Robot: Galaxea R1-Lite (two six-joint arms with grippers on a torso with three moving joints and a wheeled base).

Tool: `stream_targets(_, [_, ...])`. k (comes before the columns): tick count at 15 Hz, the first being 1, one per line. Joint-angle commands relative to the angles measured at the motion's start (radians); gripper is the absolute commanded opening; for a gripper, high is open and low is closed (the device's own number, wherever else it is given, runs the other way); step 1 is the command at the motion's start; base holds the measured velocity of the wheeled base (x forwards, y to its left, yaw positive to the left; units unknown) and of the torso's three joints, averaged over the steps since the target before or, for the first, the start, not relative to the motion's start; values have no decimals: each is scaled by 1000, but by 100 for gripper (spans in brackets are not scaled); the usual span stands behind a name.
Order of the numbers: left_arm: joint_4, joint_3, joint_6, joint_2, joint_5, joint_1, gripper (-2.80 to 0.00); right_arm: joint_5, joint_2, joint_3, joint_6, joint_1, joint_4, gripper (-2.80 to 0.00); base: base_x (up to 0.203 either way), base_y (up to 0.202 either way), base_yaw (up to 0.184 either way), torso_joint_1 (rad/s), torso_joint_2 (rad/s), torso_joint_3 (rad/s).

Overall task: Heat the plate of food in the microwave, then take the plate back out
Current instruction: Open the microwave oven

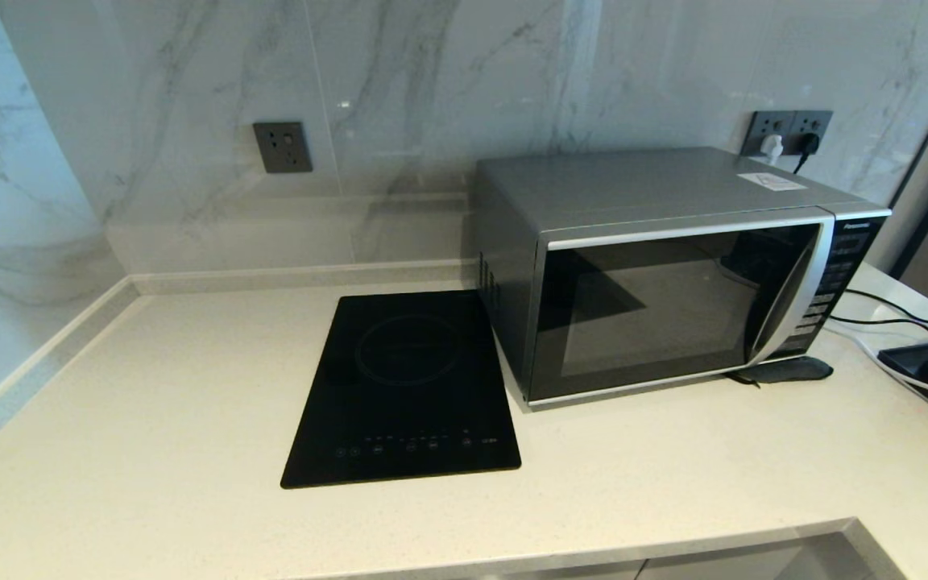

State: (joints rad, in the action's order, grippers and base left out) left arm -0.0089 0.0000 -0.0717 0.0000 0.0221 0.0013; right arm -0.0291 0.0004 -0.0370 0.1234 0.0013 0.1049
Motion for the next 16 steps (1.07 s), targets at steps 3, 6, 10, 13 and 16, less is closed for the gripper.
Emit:
stream_targets(3, [0,0,0,2,1,0,-280,3,0,-1,-7,0,1,-280,0,0,0,0,0,0])
stream_targets(6, [0,0,0,2,2,0,-280,0,0,-1,10,0,1,-280,0,0,0,0,0,0])
stream_targets(10, [0,0,0,2,1,0,-280,-25,0,-3,16,0,3,-280,0,0,0,0,0,0])
stream_targets(13, [0,0,0,2,1,0,-280,-31,0,-4,12,0,9,-280,0,0,0,0,0,0])
stream_targets(16, [0,0,0,2,1,0,-280,-38,52,-133,10,0,39,-280,0,0,0,0,0,0])
